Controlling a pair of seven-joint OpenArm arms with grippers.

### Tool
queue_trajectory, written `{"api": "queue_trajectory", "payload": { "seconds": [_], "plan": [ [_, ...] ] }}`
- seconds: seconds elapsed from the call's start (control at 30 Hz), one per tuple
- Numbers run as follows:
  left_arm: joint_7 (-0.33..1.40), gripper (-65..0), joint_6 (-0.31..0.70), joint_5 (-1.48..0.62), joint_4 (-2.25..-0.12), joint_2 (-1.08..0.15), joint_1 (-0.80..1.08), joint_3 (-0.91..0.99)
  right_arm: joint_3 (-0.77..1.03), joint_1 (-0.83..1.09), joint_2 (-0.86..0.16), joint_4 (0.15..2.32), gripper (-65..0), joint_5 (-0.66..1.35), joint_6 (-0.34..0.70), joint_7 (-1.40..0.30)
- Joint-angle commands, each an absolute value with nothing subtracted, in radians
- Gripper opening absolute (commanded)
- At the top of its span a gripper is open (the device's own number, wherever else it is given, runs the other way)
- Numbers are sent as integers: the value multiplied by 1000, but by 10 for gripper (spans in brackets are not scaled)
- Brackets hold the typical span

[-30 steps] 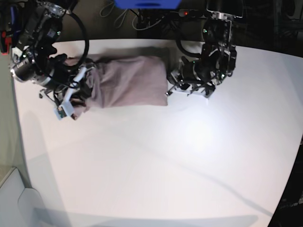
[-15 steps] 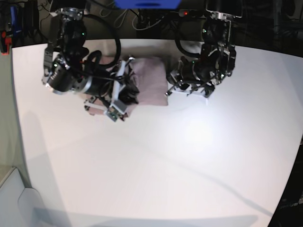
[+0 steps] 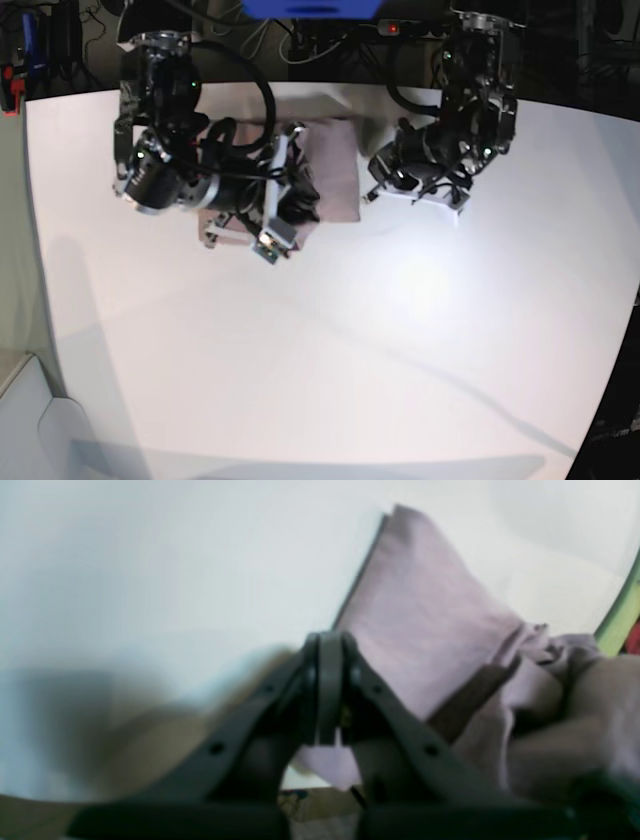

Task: Layout the t-shirt on the table in an organized manner, then fold the t-shirt properly
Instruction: 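Fold the held end with the right gripper over toward the left gripper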

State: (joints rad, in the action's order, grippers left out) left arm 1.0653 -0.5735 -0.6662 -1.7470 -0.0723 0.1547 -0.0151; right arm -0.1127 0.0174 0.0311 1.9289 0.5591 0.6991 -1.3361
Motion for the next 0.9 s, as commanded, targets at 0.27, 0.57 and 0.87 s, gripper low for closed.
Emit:
{"api": "queue_trajectory", "payload": {
  "seconds": [0.27, 0.57, 0.87],
  "plan": [
    [1069, -650, -590, -676, -1767, -130, 186, -7, -185, -7, 42, 1946, -650, 590, 698, -1311],
    [1142, -650, -638, -526, -1791, -140, 236, 31, -186, -16, 41, 1945, -650, 590, 698, -1311],
    [1182, -650, -698, -478, -1808, -104, 197, 25, -186, -15, 42, 1945, -650, 590, 698, -1311]
  ]
}}
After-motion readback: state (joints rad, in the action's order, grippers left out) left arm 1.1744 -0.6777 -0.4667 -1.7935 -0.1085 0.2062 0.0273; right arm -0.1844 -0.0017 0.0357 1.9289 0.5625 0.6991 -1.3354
